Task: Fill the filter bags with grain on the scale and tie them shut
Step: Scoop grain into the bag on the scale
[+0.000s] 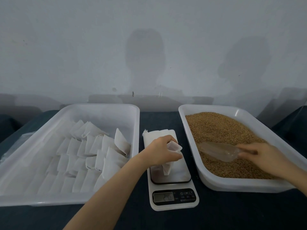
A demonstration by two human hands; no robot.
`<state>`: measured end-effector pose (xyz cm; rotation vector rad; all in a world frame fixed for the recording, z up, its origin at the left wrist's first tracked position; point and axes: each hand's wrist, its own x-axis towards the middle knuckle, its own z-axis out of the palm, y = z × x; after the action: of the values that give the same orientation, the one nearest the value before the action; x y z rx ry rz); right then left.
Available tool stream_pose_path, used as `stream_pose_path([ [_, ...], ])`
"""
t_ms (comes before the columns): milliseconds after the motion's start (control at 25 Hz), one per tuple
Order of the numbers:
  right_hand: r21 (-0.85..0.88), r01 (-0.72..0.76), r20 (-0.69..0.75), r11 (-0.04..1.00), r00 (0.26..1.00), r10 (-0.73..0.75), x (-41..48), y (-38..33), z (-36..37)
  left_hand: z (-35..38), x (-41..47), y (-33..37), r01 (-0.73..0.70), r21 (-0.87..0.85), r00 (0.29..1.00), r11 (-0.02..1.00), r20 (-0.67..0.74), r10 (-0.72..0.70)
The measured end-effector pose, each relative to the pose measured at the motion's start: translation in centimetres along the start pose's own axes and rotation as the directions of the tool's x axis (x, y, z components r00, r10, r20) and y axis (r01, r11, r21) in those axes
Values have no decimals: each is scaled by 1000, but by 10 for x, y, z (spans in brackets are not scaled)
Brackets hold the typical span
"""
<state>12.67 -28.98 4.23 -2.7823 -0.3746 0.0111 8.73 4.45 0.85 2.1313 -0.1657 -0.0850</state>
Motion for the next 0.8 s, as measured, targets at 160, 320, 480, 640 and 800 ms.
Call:
stream_pose_path([
  [160,177,-42,-21,983,999,46,-7,-1,-8,0,0,0,6,-1,1000,1000,-1,-6],
  [320,169,-67,-7,983,998,69,-12,-12,-28,0,1,0,11,-5,1000,1000,1,-11],
  [480,77,31,-1,997,1000,-31,-10,-42,-54,0,0,0,22,-7,1000,1000,13,-22],
  [640,10,193,1,981,981,-193,0,-73,-66,1,0,1,44,-9,999,999,24,-44],
  [800,-104,307,14,946,951,-308,12,-94,-66,1,-1,3,44,-18,998,999,42,-43],
])
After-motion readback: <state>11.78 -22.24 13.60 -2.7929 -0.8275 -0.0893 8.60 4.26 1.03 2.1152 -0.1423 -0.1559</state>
